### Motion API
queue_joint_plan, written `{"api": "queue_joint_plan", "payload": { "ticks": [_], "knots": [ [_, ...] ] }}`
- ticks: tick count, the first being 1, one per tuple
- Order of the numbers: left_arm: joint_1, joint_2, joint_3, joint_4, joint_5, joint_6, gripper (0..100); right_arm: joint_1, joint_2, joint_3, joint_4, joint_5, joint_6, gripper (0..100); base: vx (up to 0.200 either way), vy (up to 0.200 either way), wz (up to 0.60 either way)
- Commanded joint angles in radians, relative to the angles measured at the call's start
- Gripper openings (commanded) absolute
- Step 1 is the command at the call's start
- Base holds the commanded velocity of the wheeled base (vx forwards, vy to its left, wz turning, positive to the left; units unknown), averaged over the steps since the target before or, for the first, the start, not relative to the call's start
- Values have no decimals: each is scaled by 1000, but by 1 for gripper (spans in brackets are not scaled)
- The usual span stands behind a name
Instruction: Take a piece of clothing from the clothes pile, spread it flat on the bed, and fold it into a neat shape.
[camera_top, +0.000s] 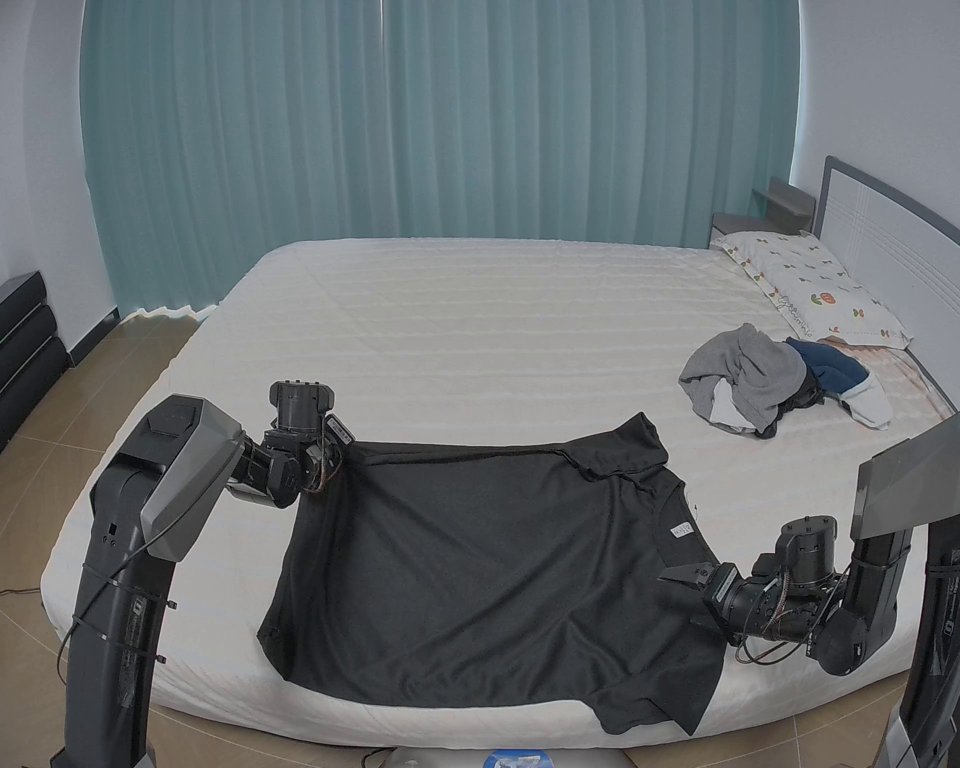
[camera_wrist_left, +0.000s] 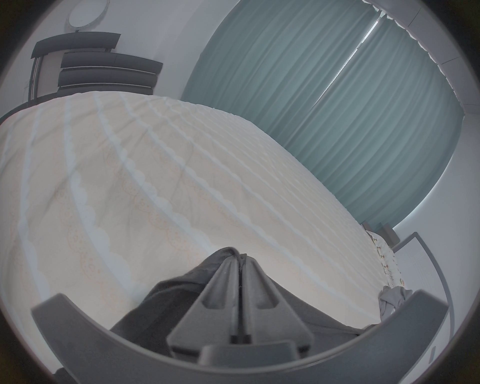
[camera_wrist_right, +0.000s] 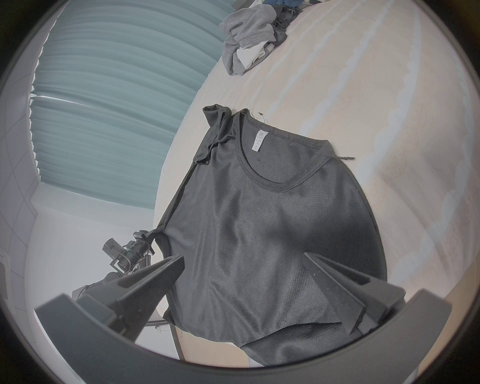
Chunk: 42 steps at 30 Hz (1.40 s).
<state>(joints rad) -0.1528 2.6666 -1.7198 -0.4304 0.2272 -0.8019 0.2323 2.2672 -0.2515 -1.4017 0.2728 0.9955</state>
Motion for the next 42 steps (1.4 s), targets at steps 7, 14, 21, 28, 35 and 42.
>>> {"api": "queue_joint_plan", "payload": {
  "ticks": [7, 14, 21, 28, 35, 42],
  "knots": [
    [35, -56, 66, 13, 3, -13, 100, 2, 8, 0, -8, -3, -2, 100, 0, 0, 0],
    [53, -274, 351, 7, -71, -17, 100, 4, 8, 1, -8, -3, -2, 100, 0, 0, 0],
    [48, -471, 666, -22, -131, -80, 100, 8, 8, 1, -8, -3, -2, 100, 0, 0, 0],
    [41, -591, 911, -36, -195, -118, 100, 8, 8, 3, -8, -3, -2, 100, 0, 0, 0],
    [33, -715, 1131, -37, -287, -114, 100, 8, 8, 8, -8, -3, -3, 100, 0, 0, 0],
    [25, -717, 1229, -105, -361, -112, 100, 8, 8, 8, -8, -3, -3, 100, 0, 0, 0]
  ]
}}
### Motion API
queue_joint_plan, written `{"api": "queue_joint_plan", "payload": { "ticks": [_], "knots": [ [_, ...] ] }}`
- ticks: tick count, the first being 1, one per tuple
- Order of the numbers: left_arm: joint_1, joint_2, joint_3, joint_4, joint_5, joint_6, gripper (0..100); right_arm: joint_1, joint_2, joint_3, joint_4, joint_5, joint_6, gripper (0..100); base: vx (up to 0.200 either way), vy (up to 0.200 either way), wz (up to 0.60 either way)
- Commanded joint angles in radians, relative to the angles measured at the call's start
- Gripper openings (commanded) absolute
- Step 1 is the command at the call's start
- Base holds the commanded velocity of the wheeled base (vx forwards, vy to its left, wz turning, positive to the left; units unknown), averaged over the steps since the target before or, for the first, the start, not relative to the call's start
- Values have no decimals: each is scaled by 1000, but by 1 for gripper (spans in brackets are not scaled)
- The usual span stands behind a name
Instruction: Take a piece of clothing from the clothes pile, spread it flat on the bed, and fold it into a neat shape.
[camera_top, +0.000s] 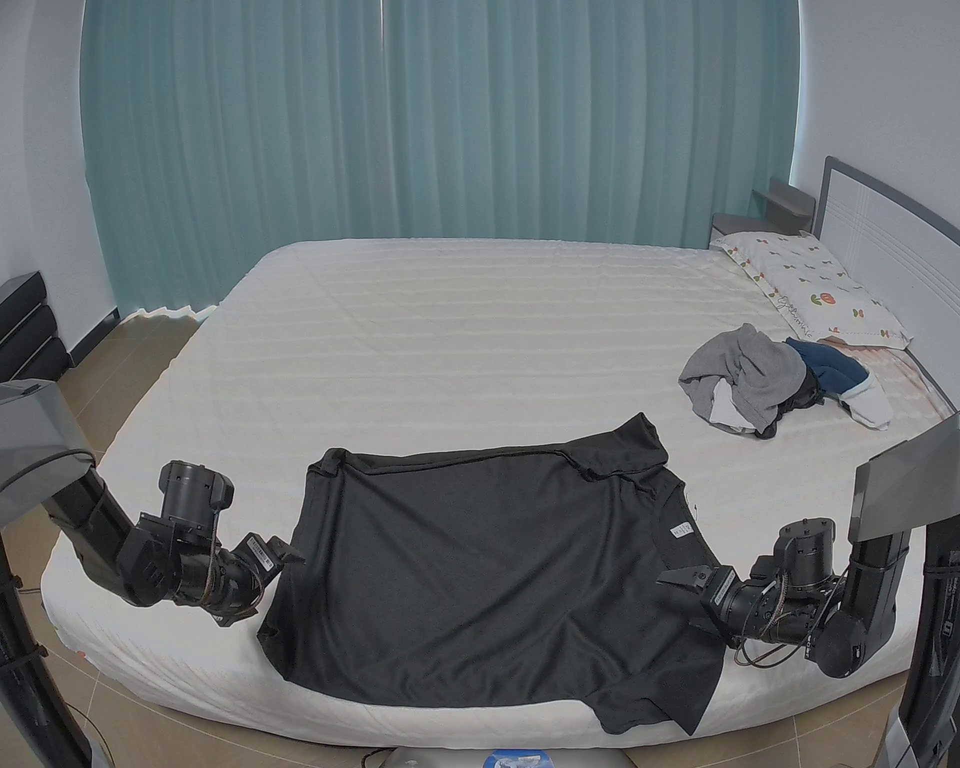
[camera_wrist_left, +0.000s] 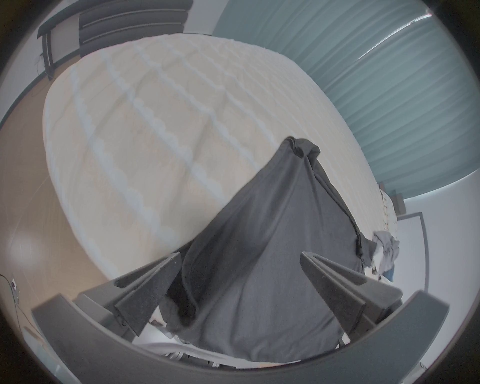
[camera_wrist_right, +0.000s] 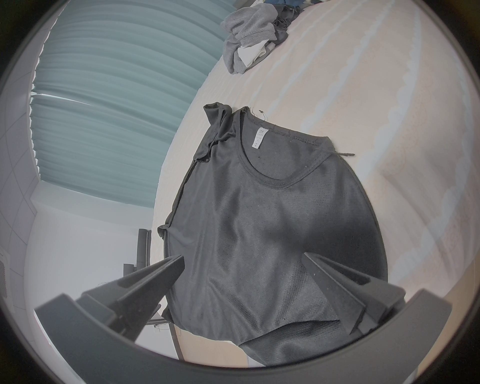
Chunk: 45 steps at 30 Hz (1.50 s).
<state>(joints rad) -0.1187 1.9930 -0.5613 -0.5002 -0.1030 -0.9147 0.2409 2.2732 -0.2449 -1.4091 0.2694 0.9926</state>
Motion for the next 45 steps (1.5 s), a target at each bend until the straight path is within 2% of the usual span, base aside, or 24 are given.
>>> {"api": "queue_joint_plan", "payload": {
  "ticks": [1, 5, 10, 18, 19, 22, 27, 39, 45],
  "knots": [
    [-10, -43, 77, -43, -32, 0, 100, 0, 2, 1, -1, 1, 0, 100, 0, 0, 0],
    [-10, -10, 95, -72, -35, 31, 100, 0, 2, 1, -1, 1, 0, 100, 0, 0, 0],
    [-1, 58, 95, -72, -14, 152, 100, 0, 2, 1, -1, 1, 0, 100, 0, 0, 0],
    [-6, 72, 98, -67, 12, 165, 100, 0, 2, 1, -1, 1, 0, 100, 0, 0, 0],
    [-6, 72, 98, -66, 25, 165, 0, 0, 0, 1, -1, 1, 0, 100, 0, 0, 0],
    [-6, 70, 107, -63, 57, 169, 0, 0, 0, 1, -1, 1, 0, 100, 0, 0, 0],
    [1, 59, 190, -69, 100, 255, 0, 0, 0, 1, -1, 1, 0, 100, 0, 0, 0],
    [74, 41, 239, -67, 118, 289, 0, 0, 0, 1, -1, 1, 0, 100, 0, 0, 0],
    [87, 43, 256, -66, 118, 295, 0, 0, 0, 1, -1, 1, 1, 100, 0, 0, 0]
  ]
}}
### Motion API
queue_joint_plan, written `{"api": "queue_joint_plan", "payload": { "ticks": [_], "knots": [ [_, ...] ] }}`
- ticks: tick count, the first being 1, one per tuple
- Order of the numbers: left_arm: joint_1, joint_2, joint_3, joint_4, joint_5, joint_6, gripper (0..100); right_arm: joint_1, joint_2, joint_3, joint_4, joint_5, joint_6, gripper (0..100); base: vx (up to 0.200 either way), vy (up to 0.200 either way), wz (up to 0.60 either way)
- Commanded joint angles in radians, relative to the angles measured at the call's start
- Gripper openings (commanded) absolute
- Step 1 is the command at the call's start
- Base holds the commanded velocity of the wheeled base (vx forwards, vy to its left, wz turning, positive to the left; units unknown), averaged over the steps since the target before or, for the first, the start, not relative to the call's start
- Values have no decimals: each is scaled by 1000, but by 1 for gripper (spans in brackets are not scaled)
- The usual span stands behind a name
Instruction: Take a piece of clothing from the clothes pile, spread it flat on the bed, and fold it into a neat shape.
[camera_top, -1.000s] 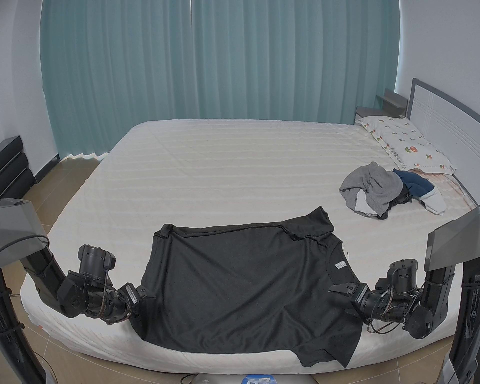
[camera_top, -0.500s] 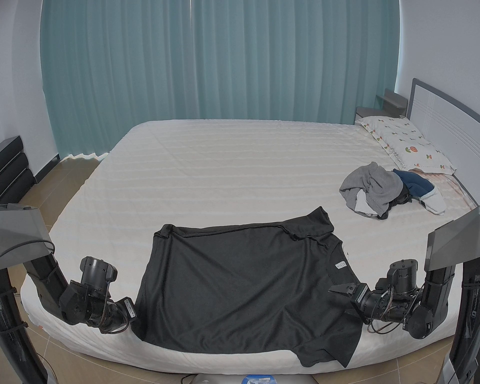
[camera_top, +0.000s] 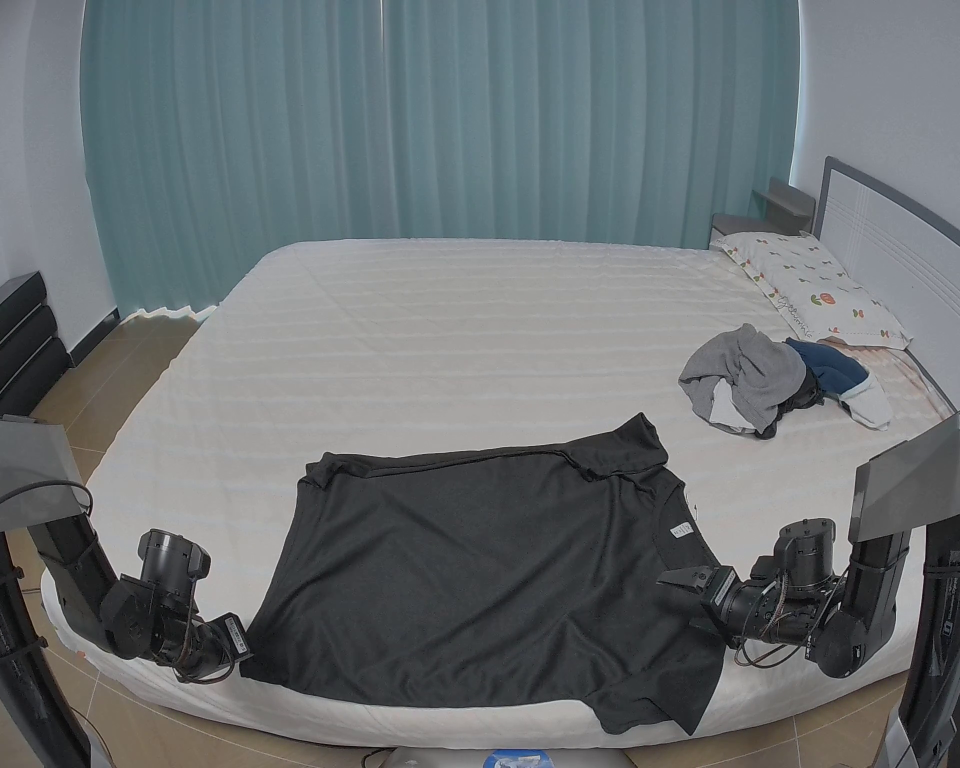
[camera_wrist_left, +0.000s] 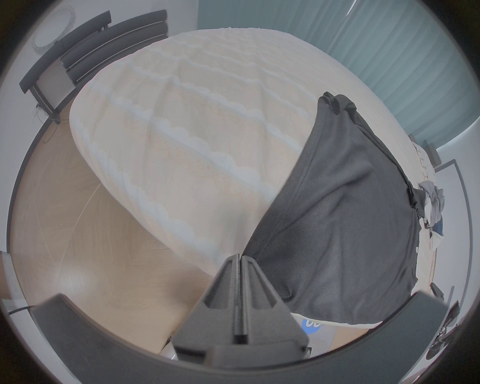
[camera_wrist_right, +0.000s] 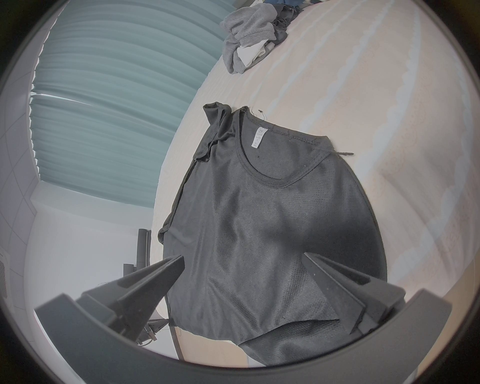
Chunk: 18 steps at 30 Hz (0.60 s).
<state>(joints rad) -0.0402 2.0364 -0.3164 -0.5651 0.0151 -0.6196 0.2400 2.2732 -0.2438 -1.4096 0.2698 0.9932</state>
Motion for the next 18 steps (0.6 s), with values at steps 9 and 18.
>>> {"api": "queue_joint_plan", "payload": {
  "ticks": [9, 18],
  "knots": [
    [29, 7, 33, -1, 0, 9, 0, 1, 0, 0, 0, 0, 1, 100, 0, 0, 0],
    [42, -4, 63, -10, -20, 24, 100, 1, 0, 0, 0, 0, 1, 100, 0, 0, 0]
  ]
}}
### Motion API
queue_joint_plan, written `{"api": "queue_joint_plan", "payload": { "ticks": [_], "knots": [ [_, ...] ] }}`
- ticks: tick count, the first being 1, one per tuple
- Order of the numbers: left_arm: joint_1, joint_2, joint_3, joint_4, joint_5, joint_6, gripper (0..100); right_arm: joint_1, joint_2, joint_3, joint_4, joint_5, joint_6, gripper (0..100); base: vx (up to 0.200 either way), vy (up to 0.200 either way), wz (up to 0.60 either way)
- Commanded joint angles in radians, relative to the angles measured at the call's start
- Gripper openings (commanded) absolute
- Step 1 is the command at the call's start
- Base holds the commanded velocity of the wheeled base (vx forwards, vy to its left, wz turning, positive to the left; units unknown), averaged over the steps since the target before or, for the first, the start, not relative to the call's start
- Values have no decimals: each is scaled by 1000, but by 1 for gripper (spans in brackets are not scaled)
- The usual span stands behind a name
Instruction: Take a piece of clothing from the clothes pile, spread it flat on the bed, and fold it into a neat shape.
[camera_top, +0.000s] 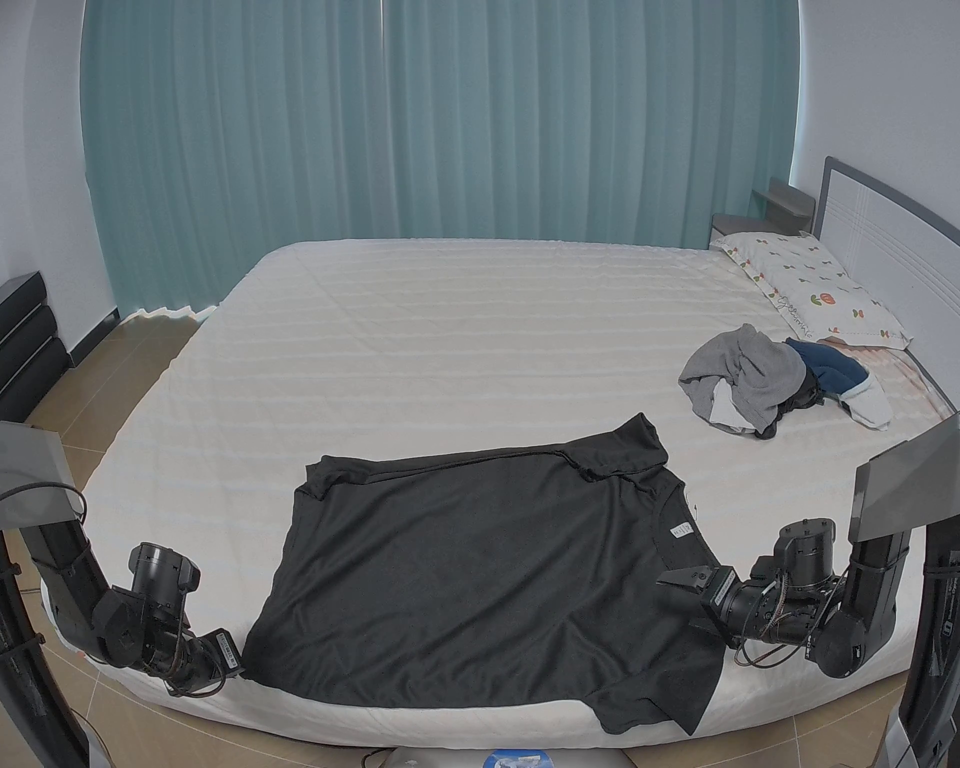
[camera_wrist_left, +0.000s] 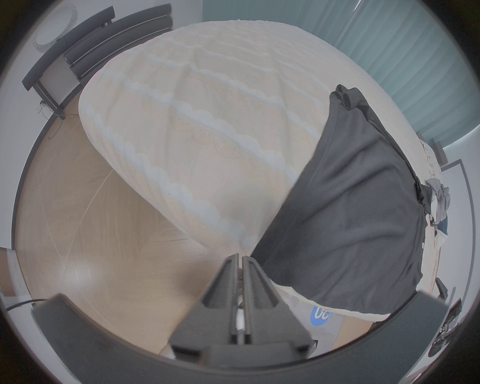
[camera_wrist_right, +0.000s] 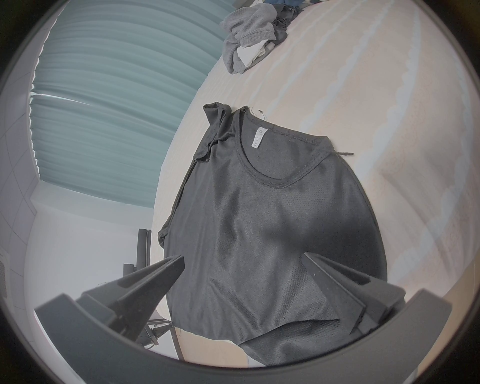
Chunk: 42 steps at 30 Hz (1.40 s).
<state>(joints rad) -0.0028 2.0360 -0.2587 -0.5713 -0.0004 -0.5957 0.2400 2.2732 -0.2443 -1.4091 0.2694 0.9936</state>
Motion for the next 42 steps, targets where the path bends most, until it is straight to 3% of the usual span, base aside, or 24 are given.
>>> {"api": "queue_joint_plan", "payload": {
  "ticks": [1, 10, 13, 20, 21, 27, 28, 29, 34, 42],
  "knots": [
    [4, -3, 6, -4, -4, 1, 100, 1, 0, 0, -1, 1, 0, 100, 0, 0, 0],
    [14, -42, -163, -1, -23, -39, 100, 1, 0, 0, -1, 1, 0, 100, 0, 0, 0],
    [6, -30, -304, 8, -26, -133, 100, 1, 0, 0, -1, 1, 0, 100, 0, 0, 0],
    [-19, 76, -528, 44, -30, -188, 100, 1, 0, 0, -1, 1, 0, 100, 0, 0, 0],
    [-25, 151, -648, 50, -29, -213, 100, 1, 2, 0, -1, 1, 0, 100, 0, 0, 0],
    [-39, 323, -964, 110, -30, -242, 100, 1, 0, 0, -1, 2, 0, 100, 0, 0, 0],
    [-39, 323, -964, 110, -30, -242, 100, 1, 0, 0, -1, 2, 0, 100, 0, 0, 0],
    [-52, 366, -1065, 154, -30, -257, 100, 1, 0, 0, -2, 2, 0, 100, 0, 0, 0],
    [-95, 469, -1315, 301, -50, -338, 100, 1, 0, 0, -2, 2, 2, 100, 0, 0, 0],
    [-109, 584, -1412, 300, -50, -334, 100, 1, 2, 0, -2, 2, 0, 100, 0, 0, 0]
  ]
}}
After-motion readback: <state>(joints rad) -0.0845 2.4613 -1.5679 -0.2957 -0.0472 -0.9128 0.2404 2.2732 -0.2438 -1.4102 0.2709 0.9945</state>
